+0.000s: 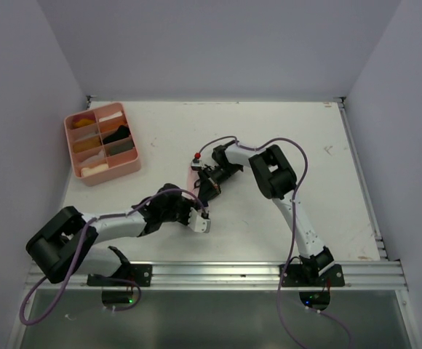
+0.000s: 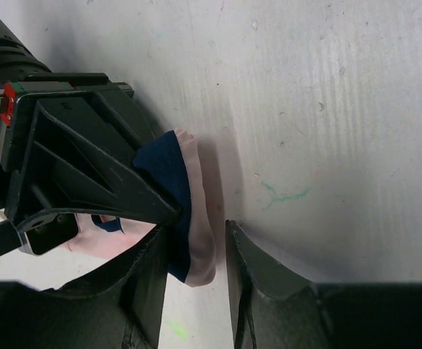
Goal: Roll the underwear
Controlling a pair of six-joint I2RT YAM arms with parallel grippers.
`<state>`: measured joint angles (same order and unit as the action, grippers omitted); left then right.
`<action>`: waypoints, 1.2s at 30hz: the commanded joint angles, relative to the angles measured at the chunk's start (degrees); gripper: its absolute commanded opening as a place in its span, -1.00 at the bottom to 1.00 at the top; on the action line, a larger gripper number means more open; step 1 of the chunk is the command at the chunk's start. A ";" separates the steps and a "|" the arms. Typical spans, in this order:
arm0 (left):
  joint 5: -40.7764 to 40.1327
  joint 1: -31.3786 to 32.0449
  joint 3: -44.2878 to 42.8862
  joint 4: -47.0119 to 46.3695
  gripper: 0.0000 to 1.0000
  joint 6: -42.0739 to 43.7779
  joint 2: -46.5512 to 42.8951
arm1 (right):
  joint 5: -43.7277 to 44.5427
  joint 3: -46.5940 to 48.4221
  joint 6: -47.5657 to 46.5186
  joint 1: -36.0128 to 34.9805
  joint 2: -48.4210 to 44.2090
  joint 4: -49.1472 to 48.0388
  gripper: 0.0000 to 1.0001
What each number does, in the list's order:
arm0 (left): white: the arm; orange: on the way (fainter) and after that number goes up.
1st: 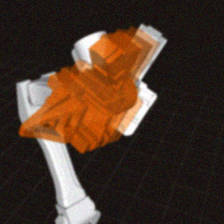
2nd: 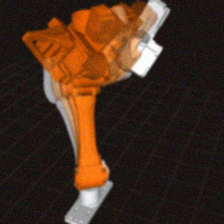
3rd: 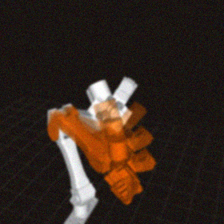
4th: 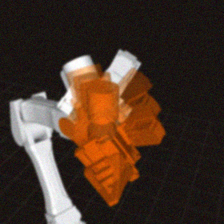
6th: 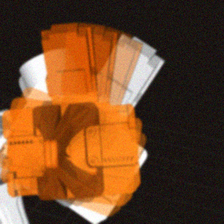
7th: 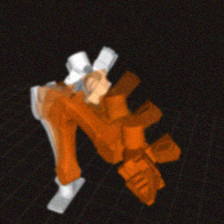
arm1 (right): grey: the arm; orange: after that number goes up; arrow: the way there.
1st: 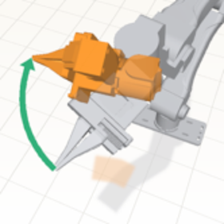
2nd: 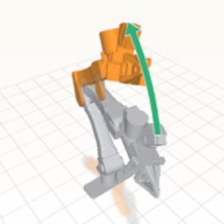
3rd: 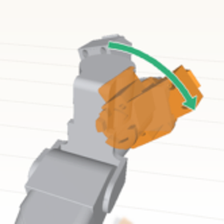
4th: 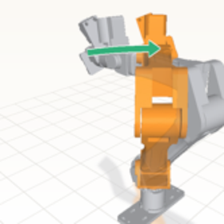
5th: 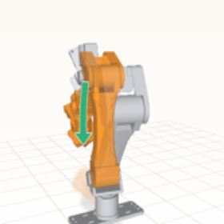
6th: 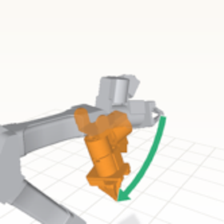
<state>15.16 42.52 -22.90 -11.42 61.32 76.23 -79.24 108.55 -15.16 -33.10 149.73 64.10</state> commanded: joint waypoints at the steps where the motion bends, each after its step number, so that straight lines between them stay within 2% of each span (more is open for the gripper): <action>1: -0.21 0.37 0.66 -3.17 -0.23 1.08 2.69 | 8.14 -2.55 -1.98 -0.30 5.75 -0.64 -1.00; 4: -0.22 0.45 -0.30 -3.52 -0.47 0.91 4.01 | 8.05 -2.64 -2.07 -0.30 5.84 -0.55 -1.00; 5: -0.13 0.54 -0.83 -1.95 -0.66 0.91 4.28 | 7.96 -2.64 -2.07 -0.30 5.75 -0.46 -1.00; 7: 0.22 0.54 -3.02 1.29 -0.86 1.08 5.15 | 7.96 -2.56 -2.07 -0.21 5.40 -0.46 -1.00; 8: 0.40 0.63 -3.64 4.71 -1.00 1.08 5.33 | 8.66 -2.56 -2.07 -0.30 5.13 -0.81 -0.93; 11: 3.46 0.54 -5.23 11.32 -1.00 1.43 5.07 | 10.68 -3.43 -0.06 0.14 2.24 -4.30 -0.37; 13: 4.53 0.63 -5.93 15.71 -1.00 1.26 4.55 | 12.43 -5.18 5.19 0.93 -1.26 -8.44 -0.15; 14: 5.23 0.63 -6.63 18.16 -1.00 1.00 4.55 | 14.10 -5.45 6.70 1.80 -2.24 -11.59 0.04; 16: 6.55 0.63 -7.16 21.42 -1.00 0.73 4.20 | 15.16 -3.63 8.03 2.86 -4.17 -11.98 0.12; 18: 7.95 0.63 -7.95 22.84 -1.00 0.82 4.19 | 17.61 -1.51 10.05 4.71 -5.23 -12.24 0.35; 21: 10.59 0.63 -10.85 27.32 -1.00 0.82 5.42 | 19.90 2.79 11.63 7.52 -7.43 -12.41 0.47; 23: 13.04 0.46 -12.69 31.01 -1.00 0.73 6.39 | 21.32 5.52 11.73 9.62 -9.44 -12.68 0.63; 27: 18.76 -1.12 -21.54 39.79 -1.00 0.99 13.04 | 25.62 6.32 9.37 13.23 -14.19 -15.05 0.78; 29: 23.66 -4.10 -26.13 45.59 -1.00 0.73 16.83 | 29.22 6.15 6.99 15.43 -18.31 -15.84 0.84; 32: 28.68 -8.94 -36.05 54.81 -1.00 1.86 25.88 | 34.93 2.64 1.73 17.98 -24.37 -20.14 0.93; 34: 30.27 -11.31 -43.24 61.49 -1.00 3.79 32.47 | 38.44 -2.19 -0.21 19.38 -31.84 -25.39 0.97; 36: 31.77 -12.46 -46.88 64.06 -1.00 3.37 37.30 | 42.48 -7.96 -1.54 19.83 -39.73 -30.23 0.97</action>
<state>43.27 32.47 -65.45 40.69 62.87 107.18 -45.01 105.67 -11.49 -12.78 123.63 43.35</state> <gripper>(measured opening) 0.040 0.986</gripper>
